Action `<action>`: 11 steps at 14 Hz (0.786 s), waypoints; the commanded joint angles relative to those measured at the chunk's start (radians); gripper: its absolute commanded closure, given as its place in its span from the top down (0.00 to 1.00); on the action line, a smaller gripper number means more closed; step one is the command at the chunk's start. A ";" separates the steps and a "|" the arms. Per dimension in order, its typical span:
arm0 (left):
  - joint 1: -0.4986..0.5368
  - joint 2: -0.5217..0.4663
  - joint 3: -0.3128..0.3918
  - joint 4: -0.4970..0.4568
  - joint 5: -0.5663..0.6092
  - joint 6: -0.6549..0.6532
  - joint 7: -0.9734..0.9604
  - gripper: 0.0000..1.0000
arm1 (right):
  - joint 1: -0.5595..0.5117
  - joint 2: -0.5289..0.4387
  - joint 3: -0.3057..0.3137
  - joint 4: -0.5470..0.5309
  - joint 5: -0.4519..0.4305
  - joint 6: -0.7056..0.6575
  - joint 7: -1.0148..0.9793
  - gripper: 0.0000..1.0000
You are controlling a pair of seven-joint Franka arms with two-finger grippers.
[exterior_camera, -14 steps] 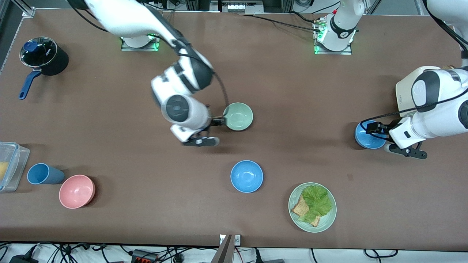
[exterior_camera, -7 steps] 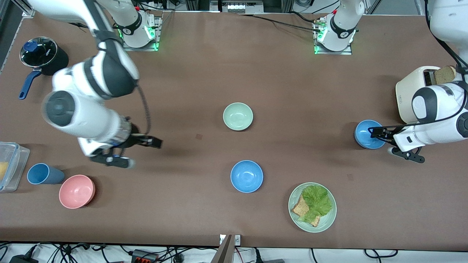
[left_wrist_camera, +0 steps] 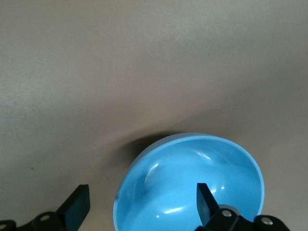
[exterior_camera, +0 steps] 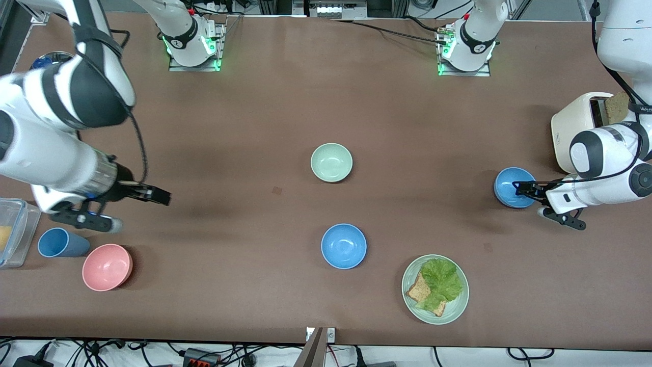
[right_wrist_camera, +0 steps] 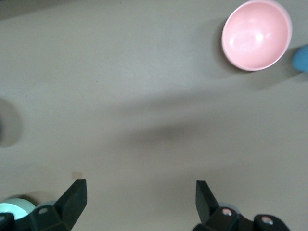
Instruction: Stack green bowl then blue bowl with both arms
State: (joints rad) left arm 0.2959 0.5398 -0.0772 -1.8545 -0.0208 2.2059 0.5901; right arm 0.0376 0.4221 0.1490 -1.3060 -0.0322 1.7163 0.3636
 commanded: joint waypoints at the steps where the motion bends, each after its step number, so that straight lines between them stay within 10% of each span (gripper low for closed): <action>1: 0.020 0.009 -0.001 0.014 0.015 -0.005 0.060 0.87 | -0.013 -0.066 -0.070 -0.024 -0.006 -0.033 -0.128 1.00; 11: 0.057 0.020 -0.004 0.005 0.015 -0.005 0.120 0.46 | -0.097 -0.176 -0.168 -0.053 0.040 -0.092 -0.437 1.00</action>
State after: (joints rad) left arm 0.3520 0.5589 -0.0783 -1.8553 -0.0206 2.2057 0.6936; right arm -0.0710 0.2945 -0.0126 -1.3092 -0.0102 1.6422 -0.0669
